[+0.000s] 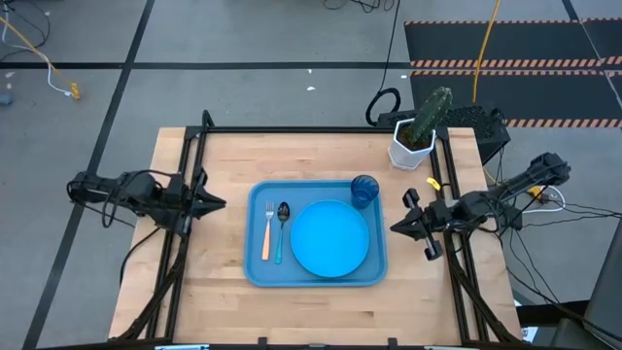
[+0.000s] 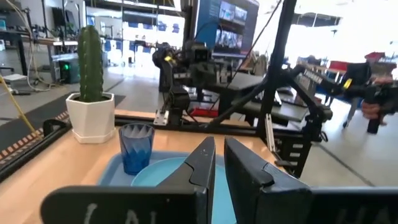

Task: Pick and place plate/cup/fork/spoon on tray
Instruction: Return to Home Position

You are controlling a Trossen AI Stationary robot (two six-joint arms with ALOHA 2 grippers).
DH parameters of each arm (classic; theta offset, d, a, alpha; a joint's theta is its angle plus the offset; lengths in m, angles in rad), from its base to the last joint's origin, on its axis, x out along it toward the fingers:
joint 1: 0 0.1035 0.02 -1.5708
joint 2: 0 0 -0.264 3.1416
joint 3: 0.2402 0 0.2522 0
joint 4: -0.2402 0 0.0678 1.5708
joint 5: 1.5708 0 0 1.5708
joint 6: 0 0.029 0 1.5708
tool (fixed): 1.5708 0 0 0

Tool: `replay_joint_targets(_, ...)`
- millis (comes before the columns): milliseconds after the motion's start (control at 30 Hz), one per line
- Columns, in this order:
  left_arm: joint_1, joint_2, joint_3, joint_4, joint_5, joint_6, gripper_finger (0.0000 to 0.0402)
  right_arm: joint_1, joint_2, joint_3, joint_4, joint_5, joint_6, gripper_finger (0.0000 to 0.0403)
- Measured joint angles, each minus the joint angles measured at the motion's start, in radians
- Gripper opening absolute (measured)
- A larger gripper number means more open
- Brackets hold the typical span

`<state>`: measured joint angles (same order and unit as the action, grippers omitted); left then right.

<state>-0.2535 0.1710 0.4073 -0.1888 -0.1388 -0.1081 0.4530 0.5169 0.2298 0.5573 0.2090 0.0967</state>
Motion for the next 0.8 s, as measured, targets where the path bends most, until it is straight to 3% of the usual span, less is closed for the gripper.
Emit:
replay_joint_targets(233,0.000,-0.169,-0.149,0.095,-0.003,-0.003,0.0037,0.000,-0.115,-0.108,-0.001,-0.002,0.017,0.0000)
replay_joint_targets(500,0.002,-0.168,-0.223,0.086,-0.001,-0.026,0.0037,0.000,-0.262,-0.209,-0.020,-0.001,0.097,0.0000)
replay_joint_targets(800,0.017,-0.169,-0.331,0.246,-0.028,-0.021,0.0037,-0.011,-0.321,-0.211,-0.143,0.030,0.070,0.0000)
